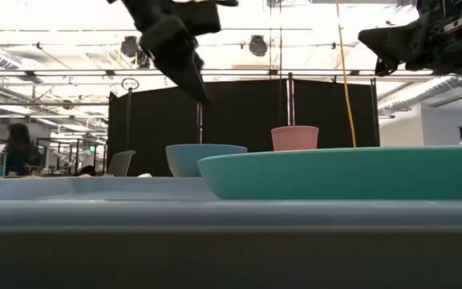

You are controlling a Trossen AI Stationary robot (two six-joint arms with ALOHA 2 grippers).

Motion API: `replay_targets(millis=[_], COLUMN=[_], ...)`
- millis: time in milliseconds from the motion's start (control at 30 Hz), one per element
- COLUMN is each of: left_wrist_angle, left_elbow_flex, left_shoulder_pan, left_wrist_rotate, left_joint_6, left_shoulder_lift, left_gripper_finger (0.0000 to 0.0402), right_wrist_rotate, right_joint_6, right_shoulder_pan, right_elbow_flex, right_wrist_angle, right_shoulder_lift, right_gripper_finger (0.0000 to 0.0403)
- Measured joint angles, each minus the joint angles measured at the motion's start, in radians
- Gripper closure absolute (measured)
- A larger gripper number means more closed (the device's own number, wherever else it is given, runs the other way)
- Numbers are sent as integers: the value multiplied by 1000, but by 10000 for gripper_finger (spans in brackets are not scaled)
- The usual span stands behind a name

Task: Set up tray
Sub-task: Put the blue bowl on top of the light blue plate on the blue serving tray

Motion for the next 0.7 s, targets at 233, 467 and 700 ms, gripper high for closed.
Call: replay_targets(millis=[233,467,700], left_wrist_angle=[-1,-12,-12], left_elbow_flex=[14,13,12], left_shoulder_pan=[66,134,154], left_wrist_rotate=[15,100,90], left_joint_6=[25,29,68], left_shoulder_lift=[81,142,226], left_gripper_finger=[7,5,5], right_wrist_rotate=[0,1,2], right_joint_6=[0,-8,-18], right_shoulder_pan=[0,0,0], right_elbow_flex=[0,0,0], right_wrist_angle=[-20,-31,-31], right_shoulder_lift=[0,0,0], right_gripper_finger=[403,403,403])
